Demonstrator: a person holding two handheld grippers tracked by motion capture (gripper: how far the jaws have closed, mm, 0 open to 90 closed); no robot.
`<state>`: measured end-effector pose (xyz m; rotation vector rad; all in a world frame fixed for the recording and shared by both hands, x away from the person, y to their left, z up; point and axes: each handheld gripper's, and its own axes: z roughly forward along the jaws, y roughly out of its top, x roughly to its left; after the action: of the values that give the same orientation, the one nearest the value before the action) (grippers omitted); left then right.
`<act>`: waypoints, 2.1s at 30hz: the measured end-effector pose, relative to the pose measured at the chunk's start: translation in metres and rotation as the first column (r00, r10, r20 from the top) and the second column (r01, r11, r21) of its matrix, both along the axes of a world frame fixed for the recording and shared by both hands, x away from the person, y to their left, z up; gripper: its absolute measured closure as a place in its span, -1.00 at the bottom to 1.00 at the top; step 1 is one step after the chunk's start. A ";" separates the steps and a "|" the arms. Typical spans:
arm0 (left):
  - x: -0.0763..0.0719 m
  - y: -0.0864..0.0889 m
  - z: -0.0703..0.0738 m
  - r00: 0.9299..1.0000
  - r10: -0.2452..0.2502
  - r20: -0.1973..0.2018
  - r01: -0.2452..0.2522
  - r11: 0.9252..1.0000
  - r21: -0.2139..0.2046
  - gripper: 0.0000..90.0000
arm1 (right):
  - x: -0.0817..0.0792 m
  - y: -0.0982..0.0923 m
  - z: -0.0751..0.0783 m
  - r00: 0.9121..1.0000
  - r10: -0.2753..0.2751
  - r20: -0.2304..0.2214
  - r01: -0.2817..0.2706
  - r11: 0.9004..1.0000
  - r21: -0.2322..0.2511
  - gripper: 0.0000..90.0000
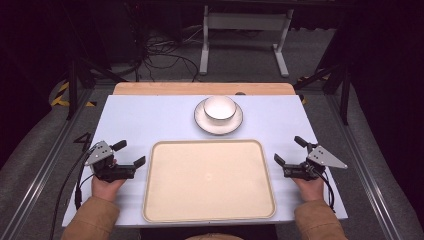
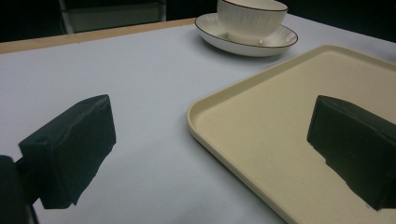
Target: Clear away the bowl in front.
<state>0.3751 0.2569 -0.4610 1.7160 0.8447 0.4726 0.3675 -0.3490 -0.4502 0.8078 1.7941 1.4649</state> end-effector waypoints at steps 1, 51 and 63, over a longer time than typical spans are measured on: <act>0.000 0.000 0.000 1.000 -0.004 -0.001 0.004 1.000 -0.002 -0.96 | 0.000 0.000 0.000 1.000 -0.002 -0.001 0.002 1.000 0.000 -0.99; 0.008 -0.018 0.070 0.996 -0.062 0.065 0.062 0.998 0.003 -0.92 | 0.001 -0.002 -0.003 0.999 -0.014 -0.049 0.016 0.999 0.047 -0.99; 0.016 -0.030 0.088 0.994 -0.079 0.077 0.080 0.997 -0.002 -0.91 | 0.001 -0.002 -0.003 0.998 -0.014 -0.054 0.017 0.998 0.055 -0.99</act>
<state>0.3906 0.2272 -0.3730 1.7093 0.7190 0.4794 0.3690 -0.3514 -0.4531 0.8948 1.7889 1.5019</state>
